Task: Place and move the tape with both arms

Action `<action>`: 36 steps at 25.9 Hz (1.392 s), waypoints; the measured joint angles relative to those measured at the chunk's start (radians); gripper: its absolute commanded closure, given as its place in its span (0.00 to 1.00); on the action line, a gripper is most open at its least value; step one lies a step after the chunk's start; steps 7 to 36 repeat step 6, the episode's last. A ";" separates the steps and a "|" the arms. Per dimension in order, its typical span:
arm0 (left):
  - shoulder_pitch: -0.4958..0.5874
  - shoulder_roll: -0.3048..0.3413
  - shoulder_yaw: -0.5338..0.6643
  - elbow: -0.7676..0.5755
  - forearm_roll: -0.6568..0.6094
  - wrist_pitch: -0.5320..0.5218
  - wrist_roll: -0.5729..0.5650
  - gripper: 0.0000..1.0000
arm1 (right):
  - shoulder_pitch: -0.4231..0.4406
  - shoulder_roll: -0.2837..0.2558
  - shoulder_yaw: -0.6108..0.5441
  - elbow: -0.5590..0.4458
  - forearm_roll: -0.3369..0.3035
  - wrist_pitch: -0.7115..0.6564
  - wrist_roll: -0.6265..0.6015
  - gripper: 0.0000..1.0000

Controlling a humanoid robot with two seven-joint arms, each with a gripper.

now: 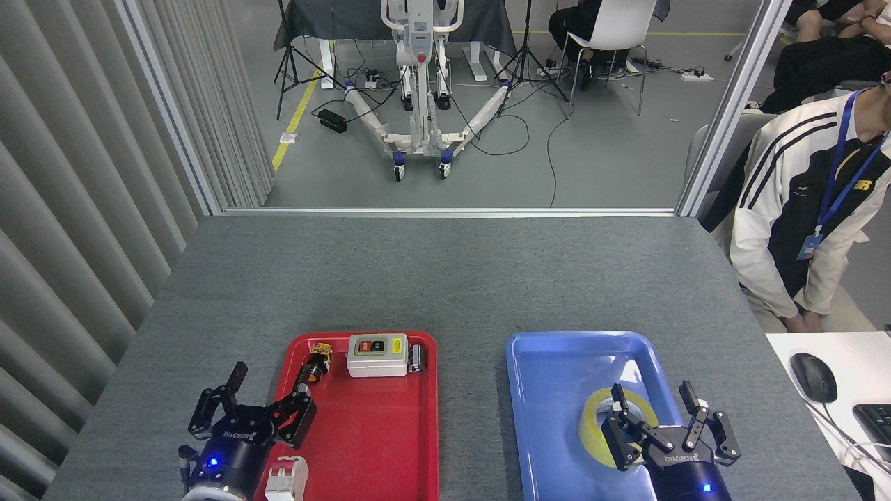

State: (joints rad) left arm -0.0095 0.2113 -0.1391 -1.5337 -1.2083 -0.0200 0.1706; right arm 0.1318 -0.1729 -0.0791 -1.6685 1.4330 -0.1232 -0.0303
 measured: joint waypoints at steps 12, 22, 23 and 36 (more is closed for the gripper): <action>0.000 0.000 0.008 0.003 0.000 0.002 0.004 0.00 | 0.002 0.011 -0.002 0.002 0.000 -0.005 -0.004 0.00; 0.000 0.000 0.008 0.003 0.000 0.002 0.004 0.00 | 0.002 0.011 -0.002 0.002 0.000 -0.005 -0.004 0.00; 0.000 0.000 0.008 0.003 0.000 0.002 0.004 0.00 | 0.002 0.011 -0.002 0.002 0.000 -0.005 -0.004 0.00; 0.000 0.000 0.008 0.003 0.000 0.002 0.004 0.00 | 0.002 0.011 -0.002 0.002 0.000 -0.005 -0.004 0.00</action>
